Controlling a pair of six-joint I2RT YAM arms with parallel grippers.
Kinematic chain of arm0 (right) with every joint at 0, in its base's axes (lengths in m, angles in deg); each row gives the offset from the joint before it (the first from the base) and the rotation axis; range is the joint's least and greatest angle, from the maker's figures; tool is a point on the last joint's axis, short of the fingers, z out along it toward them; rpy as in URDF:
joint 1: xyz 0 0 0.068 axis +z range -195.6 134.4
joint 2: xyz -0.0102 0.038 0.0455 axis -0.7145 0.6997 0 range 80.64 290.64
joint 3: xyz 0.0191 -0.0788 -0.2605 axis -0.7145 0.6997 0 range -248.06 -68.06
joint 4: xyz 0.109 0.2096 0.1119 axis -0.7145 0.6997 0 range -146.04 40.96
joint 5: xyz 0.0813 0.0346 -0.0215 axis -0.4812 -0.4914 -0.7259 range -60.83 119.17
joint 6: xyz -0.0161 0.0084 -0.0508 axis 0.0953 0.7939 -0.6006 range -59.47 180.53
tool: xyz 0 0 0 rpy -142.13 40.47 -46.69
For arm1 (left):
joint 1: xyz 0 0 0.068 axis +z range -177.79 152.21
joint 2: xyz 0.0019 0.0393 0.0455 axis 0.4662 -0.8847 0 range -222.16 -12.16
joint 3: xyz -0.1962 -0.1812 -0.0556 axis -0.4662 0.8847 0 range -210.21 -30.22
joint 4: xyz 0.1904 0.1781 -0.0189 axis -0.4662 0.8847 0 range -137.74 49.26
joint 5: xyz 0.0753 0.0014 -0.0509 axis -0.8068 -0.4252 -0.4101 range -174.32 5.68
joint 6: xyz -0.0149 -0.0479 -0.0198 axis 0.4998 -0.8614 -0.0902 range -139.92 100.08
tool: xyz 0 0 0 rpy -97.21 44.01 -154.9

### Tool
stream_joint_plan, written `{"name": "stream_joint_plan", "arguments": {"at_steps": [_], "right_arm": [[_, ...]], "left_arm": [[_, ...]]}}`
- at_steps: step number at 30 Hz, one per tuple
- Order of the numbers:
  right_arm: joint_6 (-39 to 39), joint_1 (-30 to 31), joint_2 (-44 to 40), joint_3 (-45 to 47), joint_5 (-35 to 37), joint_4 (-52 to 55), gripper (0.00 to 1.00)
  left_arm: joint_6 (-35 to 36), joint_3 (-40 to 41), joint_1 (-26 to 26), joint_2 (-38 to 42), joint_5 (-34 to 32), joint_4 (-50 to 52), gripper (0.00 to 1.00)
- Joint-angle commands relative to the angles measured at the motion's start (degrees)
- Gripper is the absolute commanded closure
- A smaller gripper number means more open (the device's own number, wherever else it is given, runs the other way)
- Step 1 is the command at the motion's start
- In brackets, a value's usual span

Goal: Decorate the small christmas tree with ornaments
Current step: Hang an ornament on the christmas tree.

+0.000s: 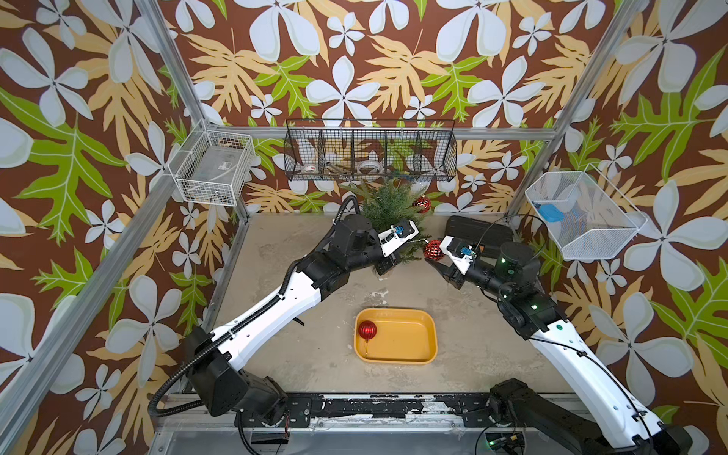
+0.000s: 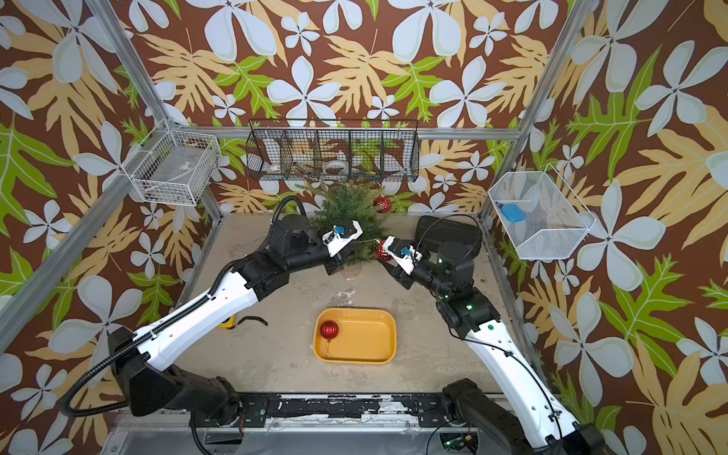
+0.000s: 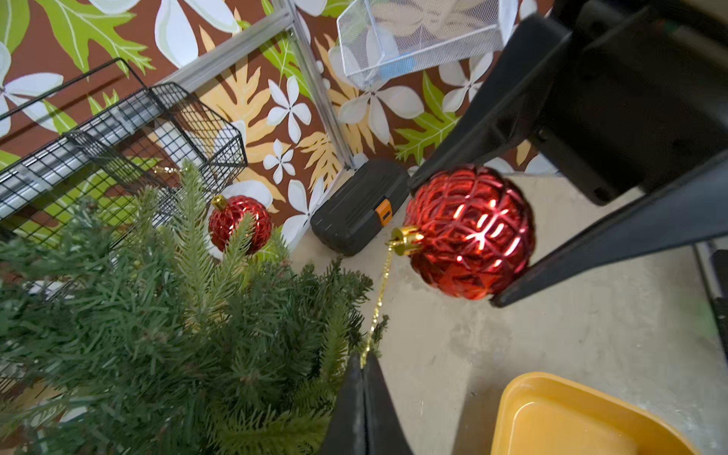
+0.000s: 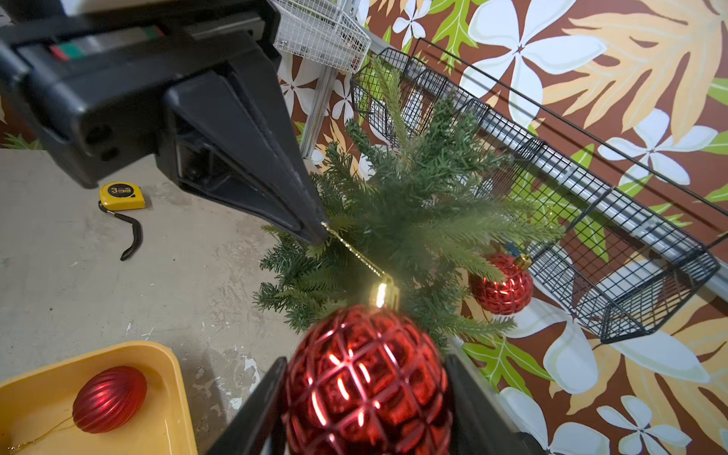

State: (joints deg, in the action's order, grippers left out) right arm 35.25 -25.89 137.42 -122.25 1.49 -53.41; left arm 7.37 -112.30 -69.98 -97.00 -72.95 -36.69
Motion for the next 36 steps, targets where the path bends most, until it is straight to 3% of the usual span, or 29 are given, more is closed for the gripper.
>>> {"name": "stream_joint_plan", "arguments": {"at_steps": [1,15,36], "right_arm": [[1.5,0.0,1.4,0.7,-0.9,-4.3,0.59],[1.8,0.0,4.1,0.3,-5.2,2.1,0.59],[1.5,0.0,6.1,0.2,-4.5,3.1,0.59]], "left_arm": [[2.7,-1.7,0.0,-1.7,-4.0,1.8,1.0],[3.9,-0.3,-0.1,-2.0,-4.8,2.5,1.0],[3.8,0.6,0.0,-3.5,-3.4,2.6,1.0]]}}
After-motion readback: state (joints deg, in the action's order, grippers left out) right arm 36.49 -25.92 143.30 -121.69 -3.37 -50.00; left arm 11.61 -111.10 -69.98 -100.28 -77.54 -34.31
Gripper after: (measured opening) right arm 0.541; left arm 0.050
